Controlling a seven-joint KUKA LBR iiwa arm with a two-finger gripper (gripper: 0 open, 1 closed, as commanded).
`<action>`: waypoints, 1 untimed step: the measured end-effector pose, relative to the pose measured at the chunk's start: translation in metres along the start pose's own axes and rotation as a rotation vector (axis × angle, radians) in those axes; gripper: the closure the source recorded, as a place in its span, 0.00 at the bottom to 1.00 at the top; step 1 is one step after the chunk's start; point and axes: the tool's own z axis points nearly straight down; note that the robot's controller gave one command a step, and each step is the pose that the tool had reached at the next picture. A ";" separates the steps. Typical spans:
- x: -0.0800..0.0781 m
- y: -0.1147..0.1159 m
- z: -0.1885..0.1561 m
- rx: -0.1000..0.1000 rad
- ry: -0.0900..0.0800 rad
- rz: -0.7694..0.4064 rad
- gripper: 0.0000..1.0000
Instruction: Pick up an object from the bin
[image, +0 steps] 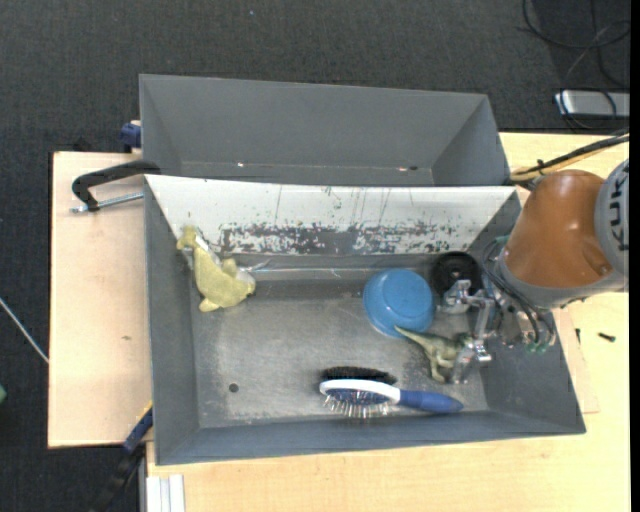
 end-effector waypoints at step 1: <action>-0.004 0.000 -0.005 0.002 -0.012 -0.003 1.00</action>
Offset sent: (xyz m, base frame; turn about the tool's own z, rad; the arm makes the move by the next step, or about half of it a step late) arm 0.0000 0.0000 0.0000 0.0000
